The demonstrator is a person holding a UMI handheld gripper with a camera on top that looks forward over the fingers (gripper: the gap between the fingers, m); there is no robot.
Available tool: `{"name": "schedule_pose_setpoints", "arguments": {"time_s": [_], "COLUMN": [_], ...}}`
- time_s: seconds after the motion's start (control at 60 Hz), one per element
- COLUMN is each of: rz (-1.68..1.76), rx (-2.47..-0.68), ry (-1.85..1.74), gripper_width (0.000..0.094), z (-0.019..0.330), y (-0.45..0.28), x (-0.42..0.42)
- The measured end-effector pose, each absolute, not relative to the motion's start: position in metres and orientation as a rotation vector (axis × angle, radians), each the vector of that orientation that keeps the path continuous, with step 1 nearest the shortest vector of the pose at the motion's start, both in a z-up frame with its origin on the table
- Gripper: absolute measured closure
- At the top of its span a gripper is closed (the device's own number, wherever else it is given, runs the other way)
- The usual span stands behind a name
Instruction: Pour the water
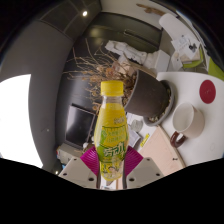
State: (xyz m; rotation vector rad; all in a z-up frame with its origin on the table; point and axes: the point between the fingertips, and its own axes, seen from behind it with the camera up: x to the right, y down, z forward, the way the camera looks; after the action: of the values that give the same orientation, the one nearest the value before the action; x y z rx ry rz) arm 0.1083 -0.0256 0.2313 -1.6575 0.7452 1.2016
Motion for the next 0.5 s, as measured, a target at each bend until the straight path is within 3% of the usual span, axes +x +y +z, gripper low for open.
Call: {"name": "schedule_pose_setpoints", "arguments": {"time_s": [0.317, 0.5], "rz": [1.779, 1.835], "rx": [-1.421, -1.401], "ry": [1.292, 1.375], "gripper_width": [0.0650, 0.0648], "z": [0.186, 0.168], "y": [0.002, 0.007], "x": [0.108, 0.104]}}
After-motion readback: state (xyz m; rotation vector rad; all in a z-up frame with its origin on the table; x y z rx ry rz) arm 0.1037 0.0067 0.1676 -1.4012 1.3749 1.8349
